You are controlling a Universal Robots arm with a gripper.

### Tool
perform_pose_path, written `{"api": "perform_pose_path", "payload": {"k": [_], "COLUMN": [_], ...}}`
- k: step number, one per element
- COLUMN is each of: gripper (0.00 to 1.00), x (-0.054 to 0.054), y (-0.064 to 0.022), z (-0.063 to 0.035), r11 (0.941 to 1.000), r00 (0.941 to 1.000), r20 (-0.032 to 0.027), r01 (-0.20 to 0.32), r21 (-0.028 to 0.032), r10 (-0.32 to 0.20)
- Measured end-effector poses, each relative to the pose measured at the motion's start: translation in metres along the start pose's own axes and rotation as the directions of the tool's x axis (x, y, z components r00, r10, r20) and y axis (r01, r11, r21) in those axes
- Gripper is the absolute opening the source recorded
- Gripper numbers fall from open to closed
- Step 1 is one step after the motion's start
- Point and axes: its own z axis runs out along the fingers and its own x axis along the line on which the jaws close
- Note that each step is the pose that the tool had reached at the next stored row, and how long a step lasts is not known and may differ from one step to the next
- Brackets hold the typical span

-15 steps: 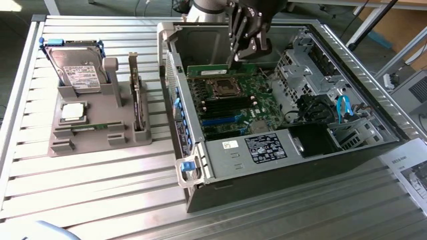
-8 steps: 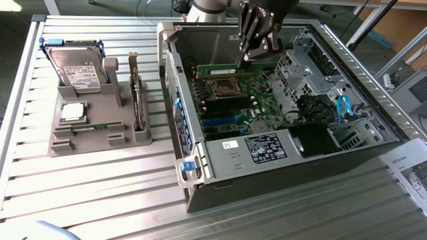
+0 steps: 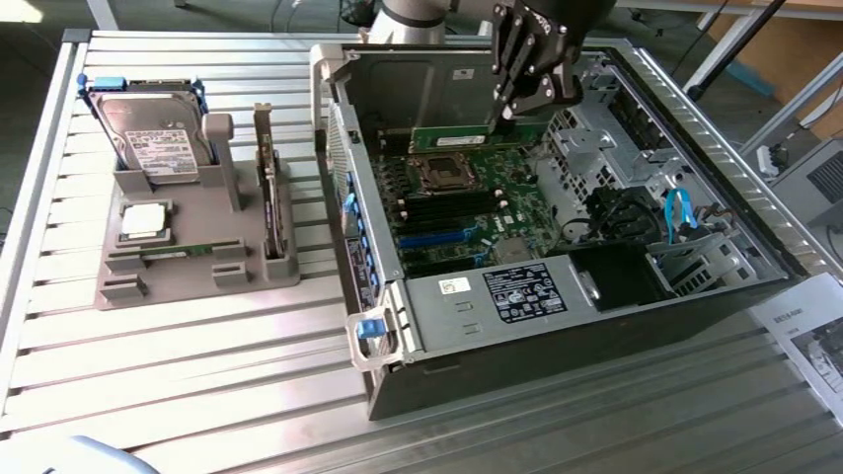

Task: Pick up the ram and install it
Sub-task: 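Pick up the ram and move it above insertion slot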

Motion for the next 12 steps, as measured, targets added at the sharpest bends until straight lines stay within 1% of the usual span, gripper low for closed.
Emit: {"api": "perform_pose_path", "payload": {"k": [6, 12], "gripper": [0.12, 0.12], "x": [0.000, 0.000], "y": [-0.0137, -0.0255], "z": [-0.0003, -0.0006], "r11": [1.0000, 1.0000], "r00": [1.0000, 1.0000], "r20": [-0.0001, -0.0001], "r01": [0.001, 0.002], "r21": [0.0000, 0.0000], "r10": [-0.001, -0.002]}}
